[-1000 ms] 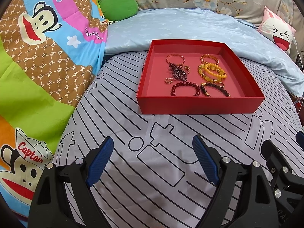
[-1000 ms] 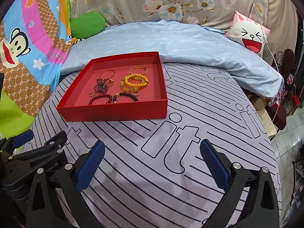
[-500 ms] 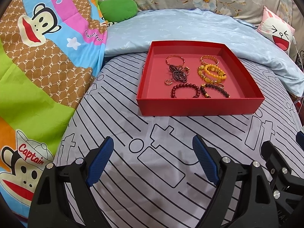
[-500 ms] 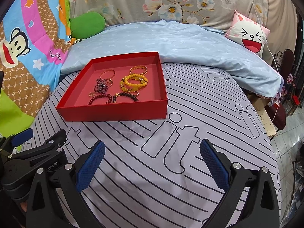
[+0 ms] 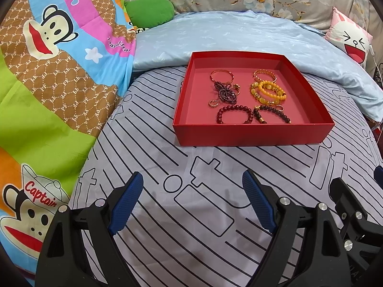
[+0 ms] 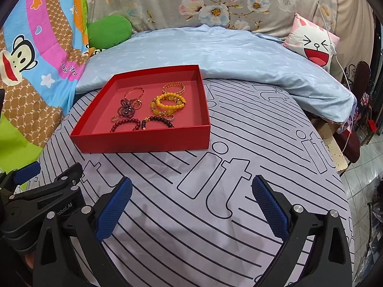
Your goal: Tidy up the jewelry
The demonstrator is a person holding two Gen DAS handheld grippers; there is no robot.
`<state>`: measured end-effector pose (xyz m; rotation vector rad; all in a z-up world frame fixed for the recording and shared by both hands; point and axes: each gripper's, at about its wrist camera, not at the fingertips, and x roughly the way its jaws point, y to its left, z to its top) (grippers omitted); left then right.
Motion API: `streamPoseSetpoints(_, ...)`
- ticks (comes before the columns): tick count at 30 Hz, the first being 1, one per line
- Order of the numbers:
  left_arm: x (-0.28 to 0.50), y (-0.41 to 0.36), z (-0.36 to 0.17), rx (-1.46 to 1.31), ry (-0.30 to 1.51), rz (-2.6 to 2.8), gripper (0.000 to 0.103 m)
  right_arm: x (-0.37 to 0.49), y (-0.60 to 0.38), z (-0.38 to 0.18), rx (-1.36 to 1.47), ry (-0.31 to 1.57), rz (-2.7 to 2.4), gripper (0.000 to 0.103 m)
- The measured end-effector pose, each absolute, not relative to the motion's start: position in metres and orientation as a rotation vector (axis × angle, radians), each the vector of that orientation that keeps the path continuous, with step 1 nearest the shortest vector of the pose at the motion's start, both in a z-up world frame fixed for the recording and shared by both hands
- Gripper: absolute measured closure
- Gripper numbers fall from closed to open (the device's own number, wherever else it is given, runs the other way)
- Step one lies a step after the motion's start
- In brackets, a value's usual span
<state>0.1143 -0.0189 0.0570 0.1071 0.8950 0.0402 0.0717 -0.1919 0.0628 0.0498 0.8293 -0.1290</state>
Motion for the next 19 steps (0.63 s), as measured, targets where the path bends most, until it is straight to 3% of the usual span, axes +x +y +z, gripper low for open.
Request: streamPoseSetpoints(19,0.1142,-0.0187,0.0608,0.108,0.887,0.043,0.024,0.0718,-0.1918,0.0629,0.042,0.827,-0.131,0.006)
